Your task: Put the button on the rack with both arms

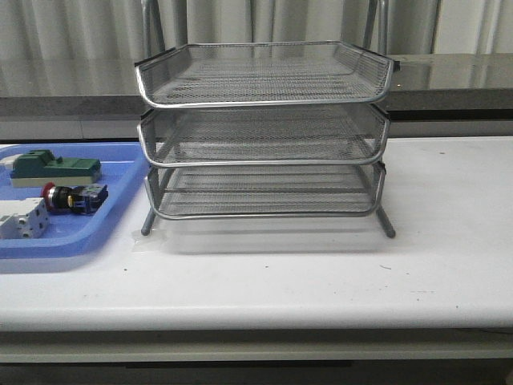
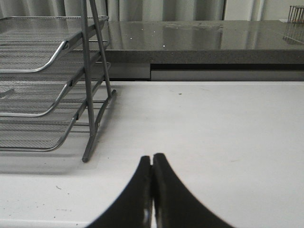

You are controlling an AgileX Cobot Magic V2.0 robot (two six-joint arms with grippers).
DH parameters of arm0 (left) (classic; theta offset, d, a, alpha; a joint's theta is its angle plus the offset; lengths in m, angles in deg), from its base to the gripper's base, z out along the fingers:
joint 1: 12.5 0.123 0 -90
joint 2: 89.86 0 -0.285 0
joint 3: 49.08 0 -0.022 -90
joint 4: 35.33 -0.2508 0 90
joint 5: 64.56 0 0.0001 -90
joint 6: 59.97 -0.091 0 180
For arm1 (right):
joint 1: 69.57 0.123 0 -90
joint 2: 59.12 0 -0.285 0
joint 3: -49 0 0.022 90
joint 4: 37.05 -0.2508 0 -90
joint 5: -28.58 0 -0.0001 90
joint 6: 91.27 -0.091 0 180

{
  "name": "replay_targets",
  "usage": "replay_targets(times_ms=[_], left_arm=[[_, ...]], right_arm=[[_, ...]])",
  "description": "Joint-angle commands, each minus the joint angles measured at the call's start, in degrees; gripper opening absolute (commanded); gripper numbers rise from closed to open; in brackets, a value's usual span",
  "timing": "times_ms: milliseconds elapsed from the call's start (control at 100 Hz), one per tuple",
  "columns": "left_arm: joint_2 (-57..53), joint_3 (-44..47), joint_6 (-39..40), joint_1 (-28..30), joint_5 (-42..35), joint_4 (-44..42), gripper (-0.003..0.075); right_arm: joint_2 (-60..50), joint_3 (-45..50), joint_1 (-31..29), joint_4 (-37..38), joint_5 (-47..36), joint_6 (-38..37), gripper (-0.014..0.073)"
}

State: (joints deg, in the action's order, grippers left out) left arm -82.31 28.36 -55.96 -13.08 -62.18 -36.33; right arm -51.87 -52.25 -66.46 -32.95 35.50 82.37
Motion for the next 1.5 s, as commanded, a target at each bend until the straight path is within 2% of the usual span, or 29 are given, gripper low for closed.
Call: replay_targets(times_ms=[0, 230, 560, 770, 1080, 1260, 1490], left_arm=[[-1.8, 1.9, 0.5, -0.3, -5.1, 0.4, -0.0020], [-1.8, 1.9, 0.5, -0.3, -5.1, 0.4, -0.0020], [-1.8, 1.9, 0.5, -0.3, -5.1, 0.4, -0.0020], [-1.8, 1.9, 0.5, -0.3, -5.1, 0.4, -0.0020], [-1.8, 1.9, 0.5, -0.3, -5.1, 0.4, -0.0020], [-1.8, 1.9, 0.5, -0.3, -5.1, 0.4, -0.0020], [-1.8, 1.9, 0.5, -0.3, -5.1, 0.4, -0.0020]], right_arm=[[-1.1, 0.1, -0.4, 0.2, -5.4, 0.6, -0.0099], [-1.1, -0.3, -0.4, 0.2, -7.8, 0.5, -0.0099], [2.2, -10.0, -0.4, -1.7, -0.8, -0.1, -0.0099], [12.6, -19.4, -0.4, -1.0, 5.0, -0.1, -0.0099], [31.3, -35.9, -0.4, -1.0, 20.3, -0.1, -0.0099], [38.7, -38.5, -0.4, -3.0, 19.9, -0.1, -0.0099], [44.7, -38.5, -0.4, -11.6, 19.7, -0.1, -0.0099]])
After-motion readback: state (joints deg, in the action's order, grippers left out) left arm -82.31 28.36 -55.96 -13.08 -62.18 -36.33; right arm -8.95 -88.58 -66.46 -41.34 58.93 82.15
